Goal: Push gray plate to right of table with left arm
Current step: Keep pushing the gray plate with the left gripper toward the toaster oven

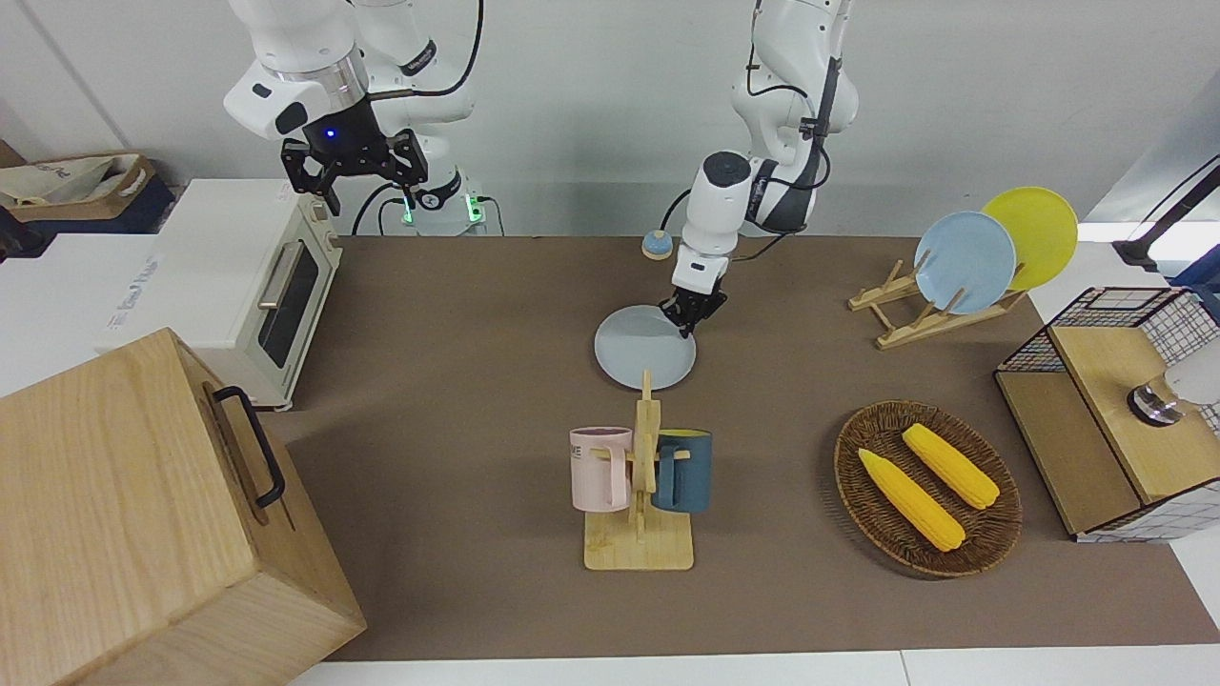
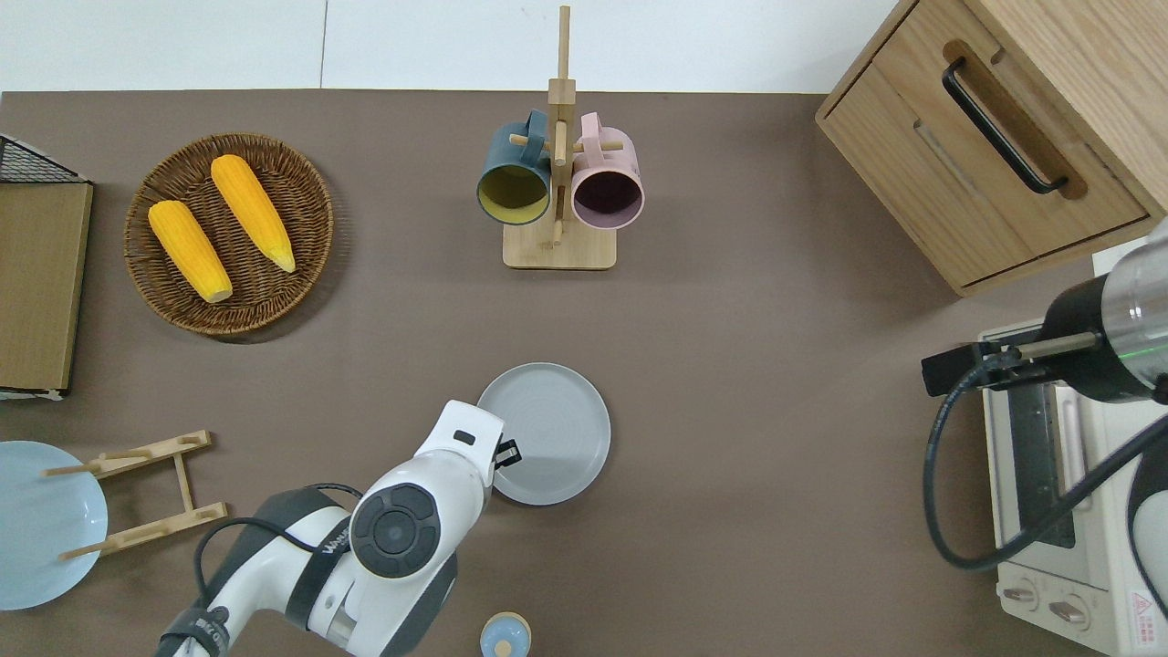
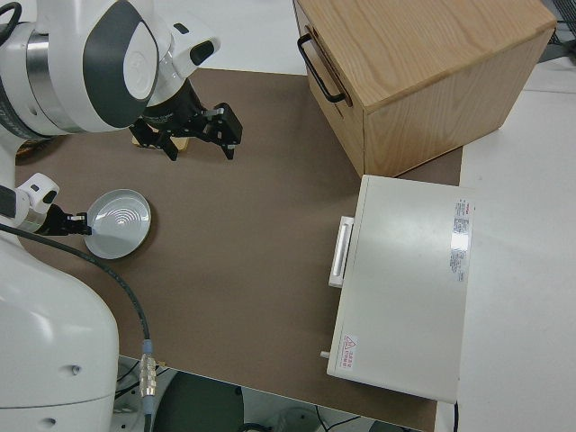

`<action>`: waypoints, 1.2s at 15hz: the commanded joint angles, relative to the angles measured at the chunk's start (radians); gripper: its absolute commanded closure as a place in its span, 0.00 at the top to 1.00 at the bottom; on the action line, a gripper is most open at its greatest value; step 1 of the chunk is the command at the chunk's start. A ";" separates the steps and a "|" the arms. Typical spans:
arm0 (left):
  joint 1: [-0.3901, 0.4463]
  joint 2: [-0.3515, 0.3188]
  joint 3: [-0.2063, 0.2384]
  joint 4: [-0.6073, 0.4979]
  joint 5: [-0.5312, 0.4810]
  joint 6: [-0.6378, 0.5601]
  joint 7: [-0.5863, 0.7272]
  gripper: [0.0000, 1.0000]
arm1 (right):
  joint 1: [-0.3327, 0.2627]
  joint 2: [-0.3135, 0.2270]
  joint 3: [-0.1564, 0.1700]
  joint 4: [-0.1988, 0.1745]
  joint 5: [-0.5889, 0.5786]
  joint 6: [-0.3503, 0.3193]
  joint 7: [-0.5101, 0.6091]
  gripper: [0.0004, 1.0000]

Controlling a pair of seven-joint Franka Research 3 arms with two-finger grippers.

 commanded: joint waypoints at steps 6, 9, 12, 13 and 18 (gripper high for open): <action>-0.214 0.235 0.000 0.306 0.091 -0.226 -0.406 0.00 | -0.020 -0.006 0.015 0.004 0.010 -0.012 0.000 0.98; -0.275 0.296 0.000 0.400 0.096 -0.233 -0.505 0.00 | -0.020 -0.006 0.013 0.004 0.010 -0.012 0.000 0.98; -0.315 0.335 0.000 0.469 0.096 -0.240 -0.560 0.00 | -0.020 -0.006 0.015 0.004 0.010 -0.012 0.001 0.98; -0.325 0.350 0.000 0.496 0.096 -0.254 -0.569 0.00 | -0.020 -0.006 0.015 0.004 0.010 -0.012 0.000 0.98; -0.378 0.425 0.002 0.595 0.094 -0.285 -0.615 0.00 | -0.020 -0.006 0.015 0.004 0.010 -0.012 0.000 0.98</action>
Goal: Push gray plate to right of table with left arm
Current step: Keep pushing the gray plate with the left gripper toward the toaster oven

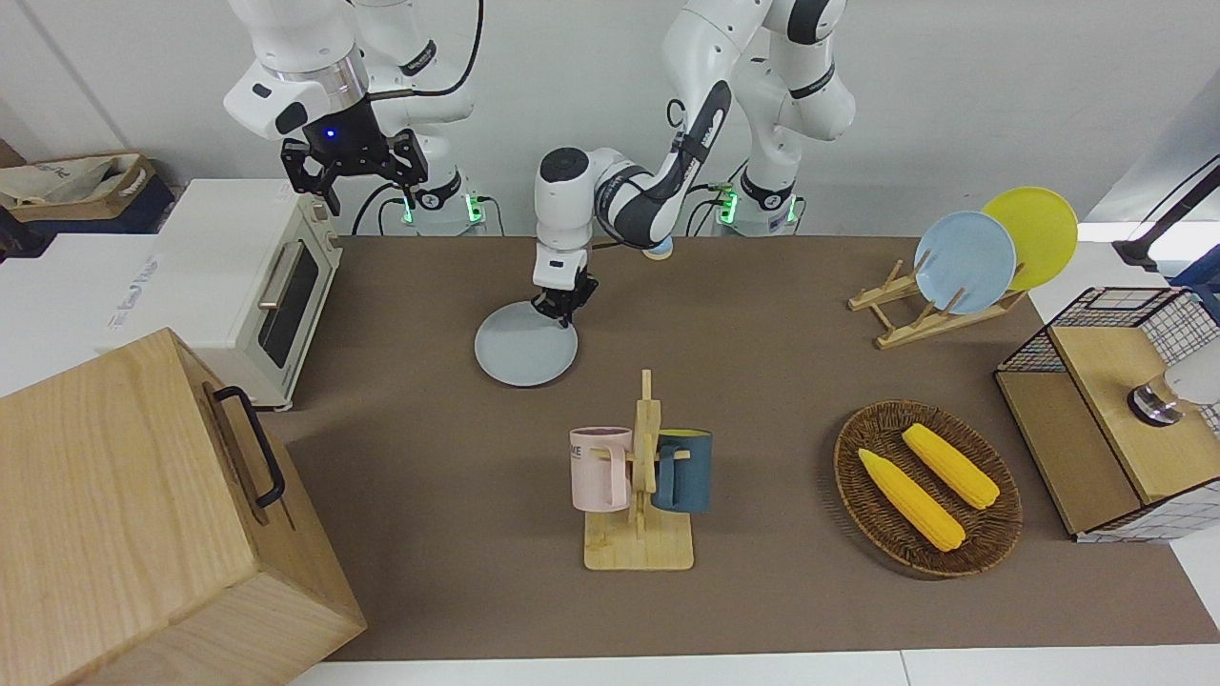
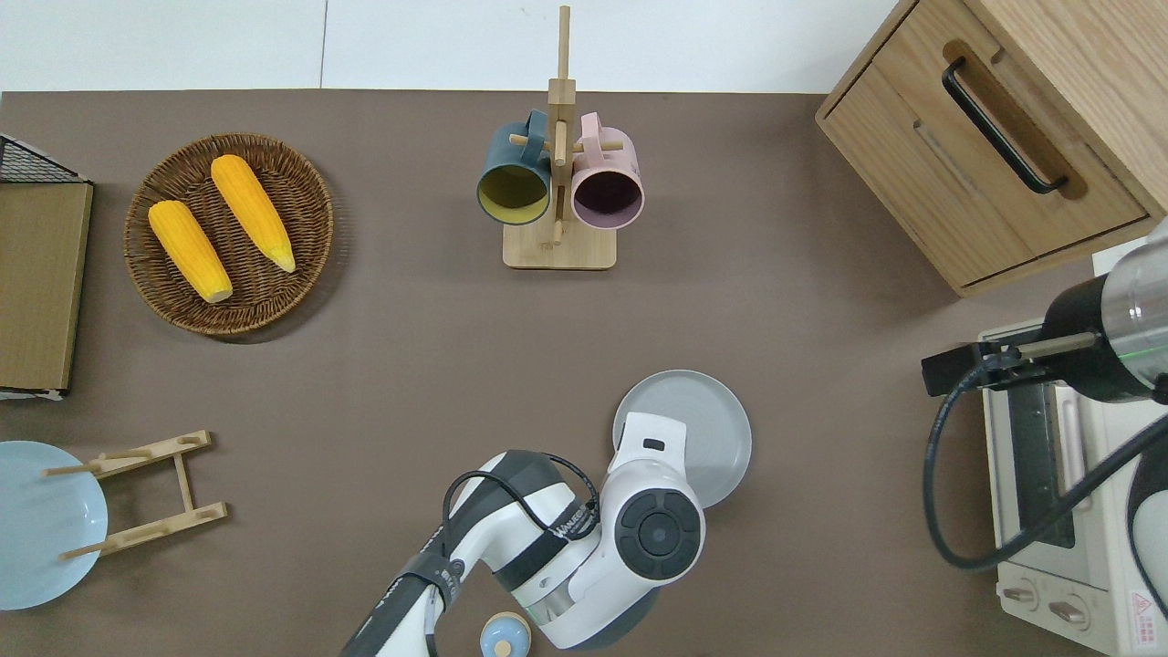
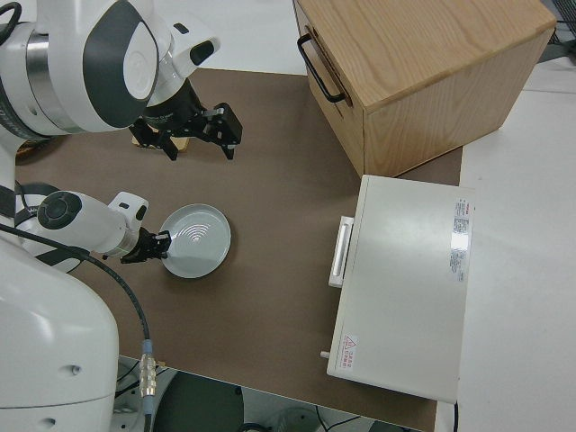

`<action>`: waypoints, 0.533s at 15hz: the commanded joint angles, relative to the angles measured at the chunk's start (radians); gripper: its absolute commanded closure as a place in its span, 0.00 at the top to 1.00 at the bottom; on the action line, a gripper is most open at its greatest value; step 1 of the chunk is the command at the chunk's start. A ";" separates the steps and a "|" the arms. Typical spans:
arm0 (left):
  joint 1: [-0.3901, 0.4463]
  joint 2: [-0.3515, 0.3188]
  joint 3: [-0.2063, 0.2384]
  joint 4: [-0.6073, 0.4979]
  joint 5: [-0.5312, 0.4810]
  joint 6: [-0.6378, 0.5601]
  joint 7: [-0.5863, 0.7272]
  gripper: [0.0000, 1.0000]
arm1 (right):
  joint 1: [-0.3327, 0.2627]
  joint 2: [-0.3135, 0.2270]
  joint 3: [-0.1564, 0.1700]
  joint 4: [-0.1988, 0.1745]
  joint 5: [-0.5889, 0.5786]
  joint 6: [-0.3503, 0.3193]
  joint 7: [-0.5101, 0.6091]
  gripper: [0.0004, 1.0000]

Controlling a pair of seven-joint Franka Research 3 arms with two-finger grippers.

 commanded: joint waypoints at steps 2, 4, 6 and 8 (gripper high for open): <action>-0.045 0.084 0.009 0.076 0.017 -0.033 -0.040 0.00 | -0.020 -0.006 0.015 0.004 0.010 -0.012 0.000 0.98; -0.055 0.100 0.009 0.101 0.016 -0.033 -0.041 0.00 | -0.020 -0.006 0.013 0.004 0.010 -0.012 0.000 0.98; -0.059 0.125 0.009 0.136 0.017 -0.035 -0.047 0.00 | -0.020 -0.006 0.013 0.004 0.010 -0.012 0.001 0.98; -0.057 0.120 0.011 0.139 0.017 -0.036 -0.043 0.00 | -0.020 -0.006 0.013 0.004 0.010 -0.012 0.000 0.98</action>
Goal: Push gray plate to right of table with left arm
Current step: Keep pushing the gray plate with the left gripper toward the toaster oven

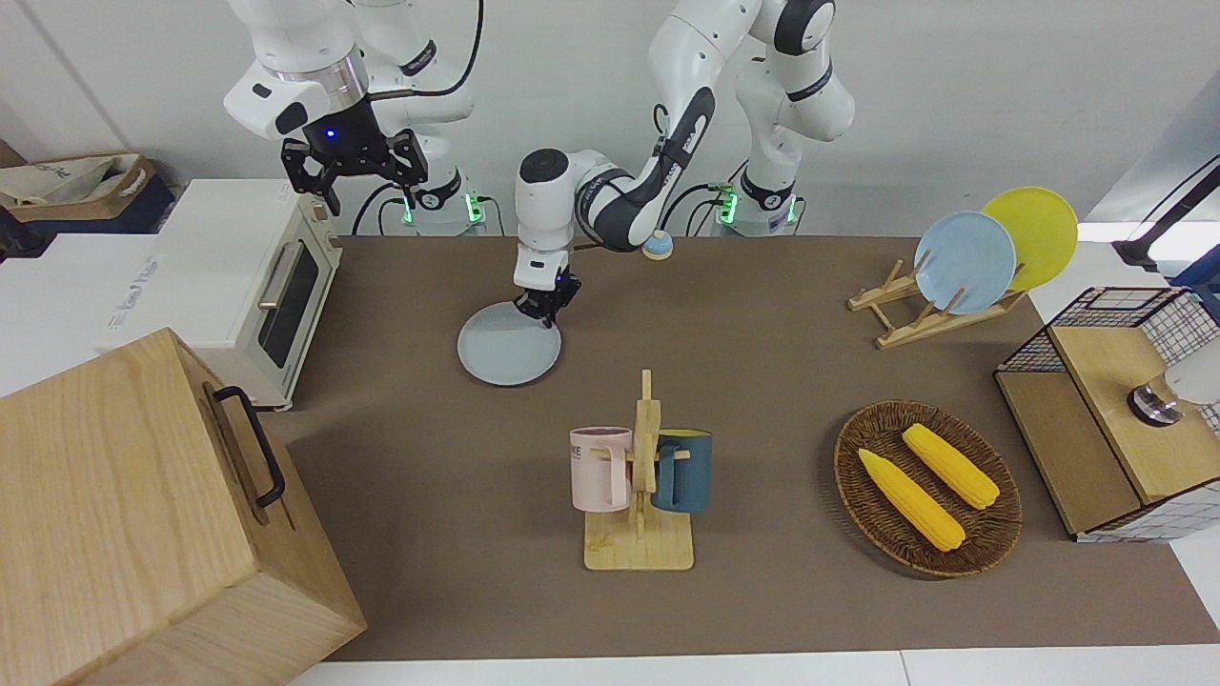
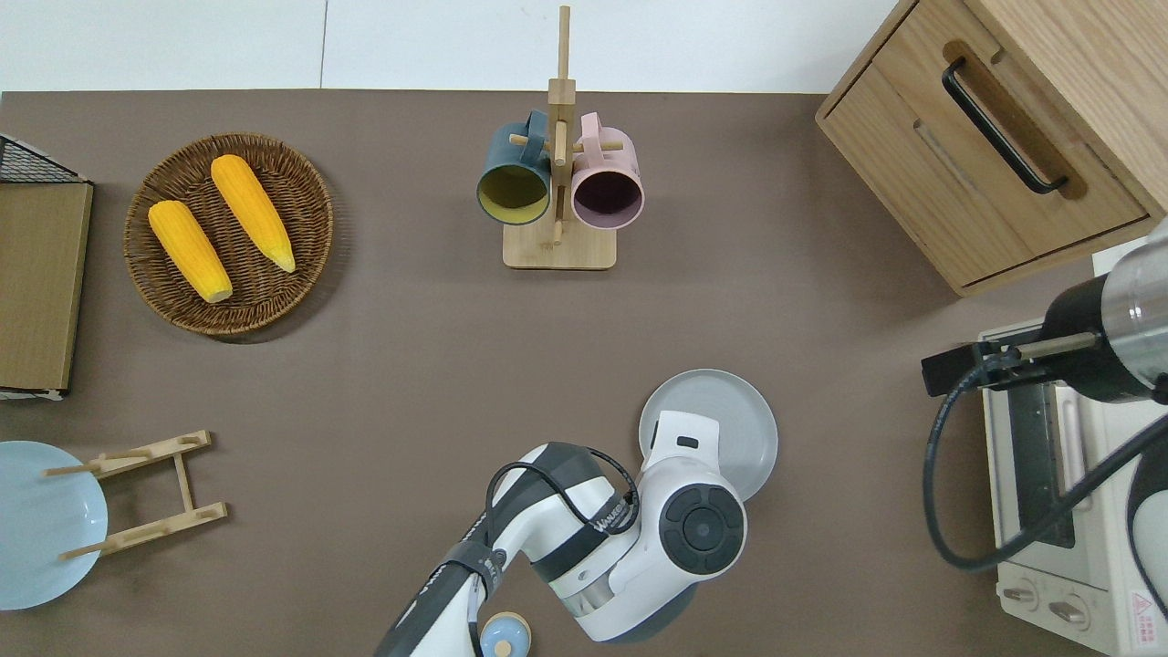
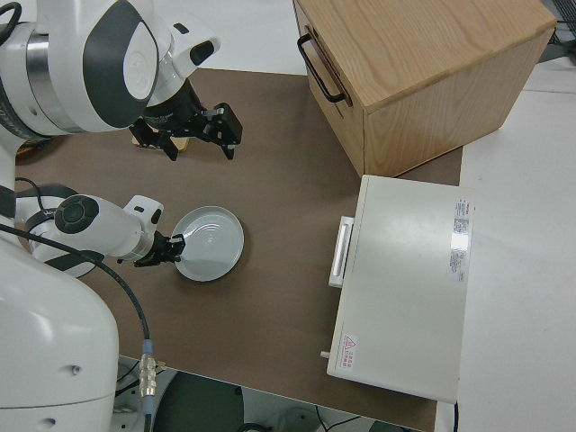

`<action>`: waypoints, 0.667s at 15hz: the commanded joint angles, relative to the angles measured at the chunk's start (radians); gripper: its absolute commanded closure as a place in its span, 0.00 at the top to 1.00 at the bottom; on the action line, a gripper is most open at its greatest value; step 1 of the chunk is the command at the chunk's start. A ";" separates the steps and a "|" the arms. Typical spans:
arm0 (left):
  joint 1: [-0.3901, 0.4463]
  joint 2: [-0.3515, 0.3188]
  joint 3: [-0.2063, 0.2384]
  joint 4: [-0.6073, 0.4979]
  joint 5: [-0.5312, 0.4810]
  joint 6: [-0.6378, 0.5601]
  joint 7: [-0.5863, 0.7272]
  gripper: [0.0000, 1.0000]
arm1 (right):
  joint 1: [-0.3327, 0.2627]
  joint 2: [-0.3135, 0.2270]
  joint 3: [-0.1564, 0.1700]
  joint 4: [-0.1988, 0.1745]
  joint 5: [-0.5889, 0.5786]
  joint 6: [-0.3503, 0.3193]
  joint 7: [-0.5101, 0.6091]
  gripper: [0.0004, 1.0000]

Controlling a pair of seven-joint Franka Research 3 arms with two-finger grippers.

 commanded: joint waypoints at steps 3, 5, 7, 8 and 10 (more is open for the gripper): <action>-0.013 0.060 0.015 0.108 0.014 -0.055 -0.011 0.31 | -0.020 -0.006 0.013 0.004 0.010 -0.012 0.000 0.98; -0.011 0.060 0.017 0.131 0.014 -0.098 0.001 0.47 | -0.020 -0.006 0.013 0.004 0.010 -0.012 0.000 0.98; -0.002 0.053 0.023 0.163 0.002 -0.165 0.049 0.71 | -0.020 -0.006 0.015 0.004 0.010 -0.012 0.000 0.98; 0.008 0.051 0.023 0.177 0.002 -0.196 0.072 0.80 | -0.020 -0.006 0.015 0.004 0.010 -0.012 0.000 0.98; 0.027 0.045 0.023 0.205 -0.001 -0.254 0.131 0.99 | -0.020 -0.006 0.015 0.004 0.010 -0.012 0.000 0.98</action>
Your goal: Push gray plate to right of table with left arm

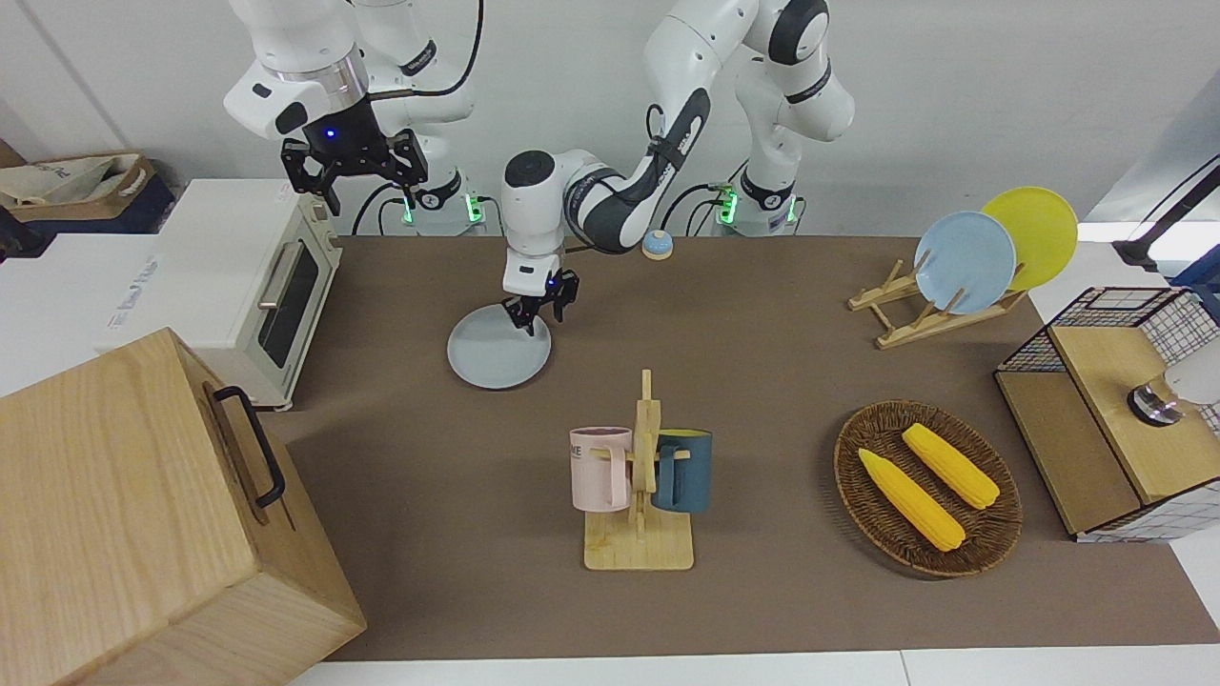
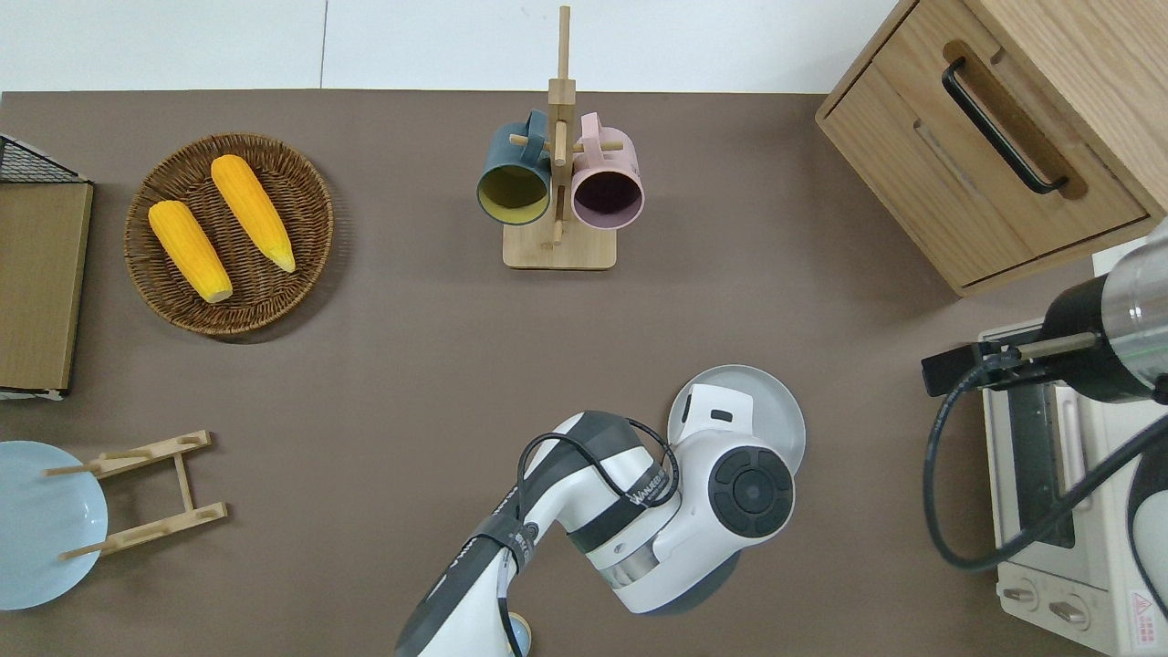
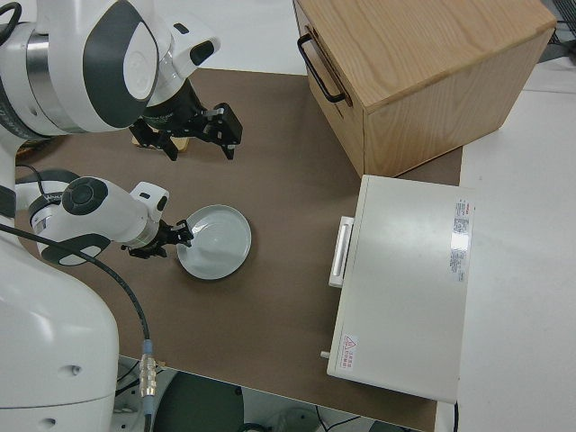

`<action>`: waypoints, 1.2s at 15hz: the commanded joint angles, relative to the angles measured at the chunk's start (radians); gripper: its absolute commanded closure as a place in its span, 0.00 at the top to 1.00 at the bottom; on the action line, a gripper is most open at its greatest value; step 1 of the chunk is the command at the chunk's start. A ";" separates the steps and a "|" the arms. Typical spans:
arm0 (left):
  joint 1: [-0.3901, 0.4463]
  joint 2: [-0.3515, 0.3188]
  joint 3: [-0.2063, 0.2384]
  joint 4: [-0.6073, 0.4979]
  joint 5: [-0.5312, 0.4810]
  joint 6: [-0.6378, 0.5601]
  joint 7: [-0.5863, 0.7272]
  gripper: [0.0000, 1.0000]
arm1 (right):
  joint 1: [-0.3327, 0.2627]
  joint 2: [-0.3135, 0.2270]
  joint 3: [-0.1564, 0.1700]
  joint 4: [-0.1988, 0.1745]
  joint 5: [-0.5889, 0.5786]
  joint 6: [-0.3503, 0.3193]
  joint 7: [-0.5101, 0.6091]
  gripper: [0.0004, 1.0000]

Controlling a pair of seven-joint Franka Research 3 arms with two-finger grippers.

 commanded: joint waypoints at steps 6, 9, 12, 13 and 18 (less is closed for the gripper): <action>0.145 -0.028 0.005 0.197 -0.038 -0.379 0.361 0.99 | -0.020 -0.006 0.013 0.004 0.010 -0.014 0.000 0.98; 0.246 -0.071 -0.001 0.223 -0.052 -0.459 0.499 0.99 | -0.020 -0.006 0.015 0.004 0.010 -0.012 0.000 0.98; 0.320 -0.137 0.008 0.232 -0.050 -0.554 0.639 0.99 | -0.020 -0.006 0.013 0.004 0.010 -0.012 0.000 0.98; 0.346 -0.159 0.008 0.232 -0.050 -0.576 0.680 0.99 | -0.020 -0.006 0.015 0.004 0.010 -0.012 0.001 0.98; 0.481 -0.248 0.009 0.232 -0.047 -0.683 0.861 1.00 | -0.020 -0.006 0.013 0.004 0.010 -0.012 0.000 0.98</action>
